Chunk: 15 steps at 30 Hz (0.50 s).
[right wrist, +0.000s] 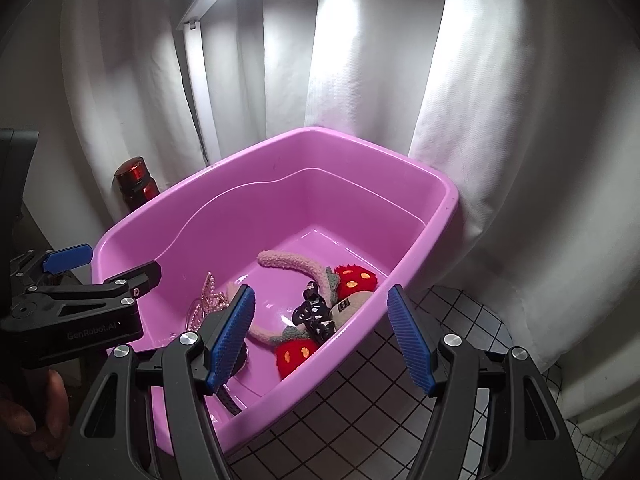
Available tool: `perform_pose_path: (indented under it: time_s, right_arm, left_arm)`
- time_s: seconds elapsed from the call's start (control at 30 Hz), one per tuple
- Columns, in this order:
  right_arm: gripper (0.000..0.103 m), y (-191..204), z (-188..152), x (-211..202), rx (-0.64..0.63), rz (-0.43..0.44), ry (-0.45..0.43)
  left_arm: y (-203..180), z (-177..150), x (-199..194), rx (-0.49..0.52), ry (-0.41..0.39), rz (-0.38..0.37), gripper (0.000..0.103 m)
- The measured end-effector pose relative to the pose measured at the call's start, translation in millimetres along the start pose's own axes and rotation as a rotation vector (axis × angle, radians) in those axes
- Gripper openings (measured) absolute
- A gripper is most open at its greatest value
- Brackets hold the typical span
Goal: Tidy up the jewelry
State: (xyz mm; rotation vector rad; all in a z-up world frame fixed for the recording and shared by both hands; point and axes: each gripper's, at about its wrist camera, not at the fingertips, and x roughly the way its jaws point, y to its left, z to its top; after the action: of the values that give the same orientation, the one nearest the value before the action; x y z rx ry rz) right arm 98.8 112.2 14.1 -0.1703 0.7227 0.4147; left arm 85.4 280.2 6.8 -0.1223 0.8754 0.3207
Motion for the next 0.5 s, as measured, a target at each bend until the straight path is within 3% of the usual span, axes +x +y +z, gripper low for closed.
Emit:
perform_pose_path:
  time_s: [0.5]
  right_arm:
    - [0.066,-7.3,-4.1,-3.5,0.048,-0.018,0.007]
  left_arm:
    - [2.5,-6.9,-10.3,0.001,-0.006,-0.003,0.094]
